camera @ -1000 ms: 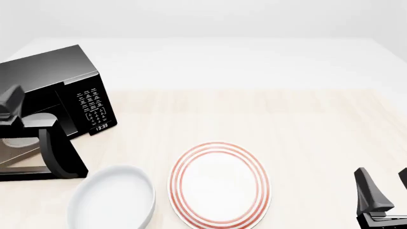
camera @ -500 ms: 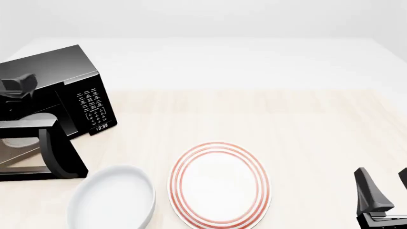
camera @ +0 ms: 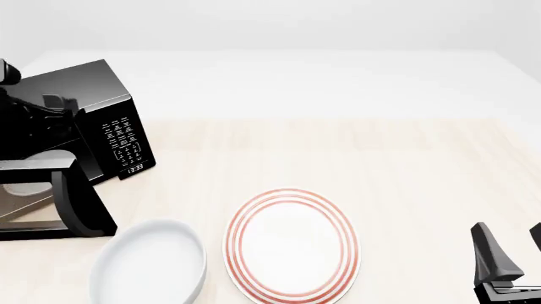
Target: Open the microwave.
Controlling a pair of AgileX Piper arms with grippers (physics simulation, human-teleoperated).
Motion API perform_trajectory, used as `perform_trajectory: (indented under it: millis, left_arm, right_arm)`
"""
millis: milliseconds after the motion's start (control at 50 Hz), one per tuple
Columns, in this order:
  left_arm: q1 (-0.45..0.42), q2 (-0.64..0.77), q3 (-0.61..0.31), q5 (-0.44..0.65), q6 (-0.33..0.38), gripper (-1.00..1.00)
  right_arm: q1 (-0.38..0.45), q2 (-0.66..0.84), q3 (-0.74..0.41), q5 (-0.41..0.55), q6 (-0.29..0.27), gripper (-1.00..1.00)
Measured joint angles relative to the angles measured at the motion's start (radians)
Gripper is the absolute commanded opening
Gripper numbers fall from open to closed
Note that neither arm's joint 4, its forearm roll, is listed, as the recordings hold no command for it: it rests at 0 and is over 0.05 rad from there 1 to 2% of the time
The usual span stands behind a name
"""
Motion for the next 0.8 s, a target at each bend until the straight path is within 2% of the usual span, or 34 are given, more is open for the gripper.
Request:
perform_trajectory:
  millis: [360,800]
  left_arm:
    - [0.015,0.166,-0.055,-0.007,-0.008,1.0]
    - [0.051,0.31,-0.109,-0.009,0.019,1.0]
  right_arm:
    - [0.0,0.0,0.0,0.0,0.0,1.0]
    - [0.0,0.0,0.0,0.0,0.0,1.0]
